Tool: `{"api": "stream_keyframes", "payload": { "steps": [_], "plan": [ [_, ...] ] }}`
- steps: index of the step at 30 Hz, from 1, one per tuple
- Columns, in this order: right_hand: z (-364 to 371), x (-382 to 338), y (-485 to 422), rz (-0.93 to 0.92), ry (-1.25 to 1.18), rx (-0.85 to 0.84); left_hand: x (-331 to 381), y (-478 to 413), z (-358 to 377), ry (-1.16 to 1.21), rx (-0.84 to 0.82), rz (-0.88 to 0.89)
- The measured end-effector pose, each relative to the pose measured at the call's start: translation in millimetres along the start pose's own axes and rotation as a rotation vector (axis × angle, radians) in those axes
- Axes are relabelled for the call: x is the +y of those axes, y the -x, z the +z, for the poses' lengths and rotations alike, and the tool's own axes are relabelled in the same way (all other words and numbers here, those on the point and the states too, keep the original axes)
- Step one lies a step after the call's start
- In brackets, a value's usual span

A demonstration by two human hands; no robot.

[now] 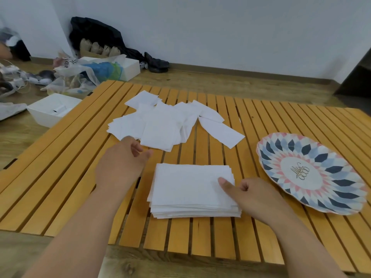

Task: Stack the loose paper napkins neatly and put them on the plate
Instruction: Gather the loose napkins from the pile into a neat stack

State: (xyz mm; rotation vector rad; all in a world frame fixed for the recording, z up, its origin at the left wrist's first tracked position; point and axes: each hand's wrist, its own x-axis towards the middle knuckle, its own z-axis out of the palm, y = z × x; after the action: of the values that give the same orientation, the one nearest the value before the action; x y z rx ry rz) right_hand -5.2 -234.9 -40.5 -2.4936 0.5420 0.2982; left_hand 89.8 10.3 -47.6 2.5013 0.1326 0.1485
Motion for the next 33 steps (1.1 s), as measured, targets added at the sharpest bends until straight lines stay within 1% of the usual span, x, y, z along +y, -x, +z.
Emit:
{"api": "stream_keyframes", "payload": {
  "steps": [1, 2, 5, 6, 8, 10, 13, 16, 19, 22, 26, 27, 29, 31, 33],
  "plan": [
    [-1, 0, 1, 0.014, 0.003, 0.039, -3, -3, 3, -0.002, 0.073, 0.049],
    [-3, -1, 1, 0.019, 0.012, 0.078, -5, -6, 8, -0.019, 0.103, 0.089],
    [-5, -4, 3, -0.005, 0.071, 0.145, -12, -21, 27, -0.119, 0.074, 0.157],
    [-5, -5, 4, -0.017, 0.071, 0.154, -13, -28, 32, -0.118, 0.076, 0.133],
    [-5, -5, 4, -0.043, 0.052, 0.171, -12, -41, 36, -0.074, 0.101, 0.029],
    [-5, -2, 4, -0.065, 0.043, 0.189, -11, -51, 40, -0.097, 0.112, -0.035],
    [-5, 0, 1, -0.091, 0.021, 0.219, -9, -60, 43, -0.163, 0.089, -0.075],
    [-5, -1, 1, -0.123, 0.021, 0.237, -10, -66, 42, -0.128, 0.072, -0.119],
    [-4, -1, 1, -0.171, 0.007, 0.218, -7, -63, 39, -0.071, 0.048, -0.139],
    [-3, 0, 2, -0.212, 0.007, 0.204, -2, -55, 32, -0.036, 0.146, -0.105],
    [-5, 0, 2, -0.209, -0.002, 0.227, 3, -45, 10, -0.037, 0.312, -0.069],
    [-5, 0, 2, -0.208, -0.014, 0.243, 5, -41, 3, 0.007, 0.343, -0.055],
    [-7, -1, 4, -0.215, -0.055, 0.295, 7, -29, -8, 0.186, 0.374, -0.018],
    [-8, -4, 5, -0.224, -0.113, 0.345, 15, -11, -22, 0.493, 0.343, -0.028],
    [-8, -8, 6, -0.236, -0.234, 0.354, 31, 14, -37, 0.841, 0.23, -0.047]
  ]
}}
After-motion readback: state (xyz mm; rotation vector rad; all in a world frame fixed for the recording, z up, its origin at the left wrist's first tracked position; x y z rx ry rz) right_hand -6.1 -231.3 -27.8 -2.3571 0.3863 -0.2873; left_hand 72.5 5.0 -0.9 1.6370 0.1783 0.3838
